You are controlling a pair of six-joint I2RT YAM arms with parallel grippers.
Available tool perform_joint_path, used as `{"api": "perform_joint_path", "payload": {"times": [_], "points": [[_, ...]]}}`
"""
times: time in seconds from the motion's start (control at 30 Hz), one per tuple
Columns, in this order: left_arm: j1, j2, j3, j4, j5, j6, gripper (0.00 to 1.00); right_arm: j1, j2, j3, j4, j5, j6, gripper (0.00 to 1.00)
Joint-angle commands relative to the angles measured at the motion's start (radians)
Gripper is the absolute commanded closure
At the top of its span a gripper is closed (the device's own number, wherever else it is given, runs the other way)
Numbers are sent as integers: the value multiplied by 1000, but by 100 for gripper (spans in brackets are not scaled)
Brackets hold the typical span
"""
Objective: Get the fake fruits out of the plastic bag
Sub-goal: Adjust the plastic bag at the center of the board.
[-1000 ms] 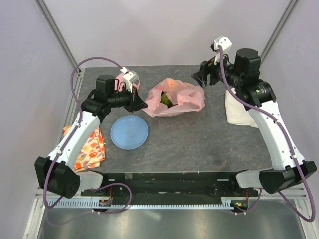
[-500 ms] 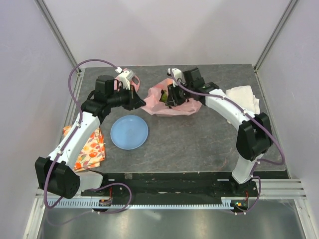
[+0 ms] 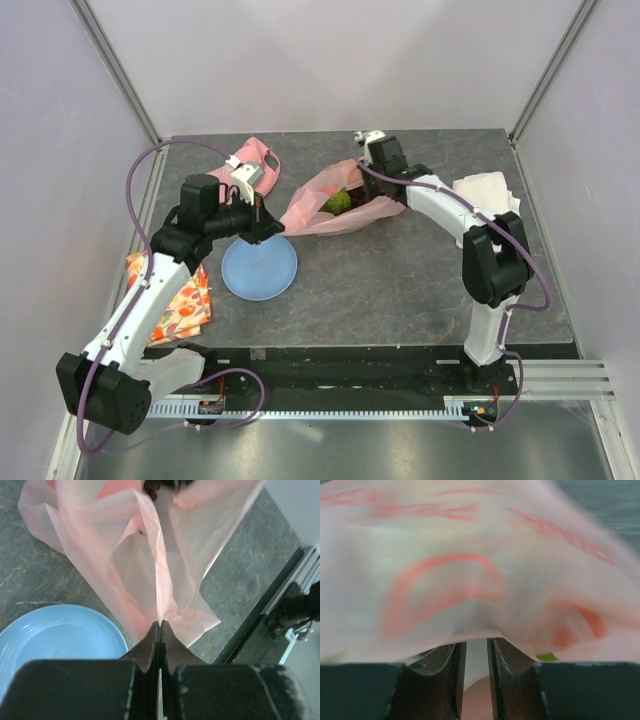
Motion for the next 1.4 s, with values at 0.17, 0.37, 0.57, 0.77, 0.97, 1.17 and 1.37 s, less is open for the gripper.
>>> {"api": "perform_joint_path", "payload": {"times": [0.17,0.37,0.57,0.77,0.97,1.17,1.37], "points": [[4,-82,-90,-100,12,248,99,-143,-374,-333,60,145,-169,66],[-19,-39,-88,-100,14,218,98,-137,-707,-585,-88,-50,-236,44],[-55,53,32,-28,25,179,98,-127,-671,-421,-132,-403,-287,34],[-65,127,135,88,52,-12,98,-44,-632,-429,-93,-483,-269,32],[-62,168,140,141,68,-123,99,93,-706,-651,-150,-423,-313,34],[-62,178,143,136,65,-111,98,96,-700,-579,-276,-452,-394,38],[-62,193,149,141,80,-111,98,93,-628,-385,-190,-394,-312,37]]}}
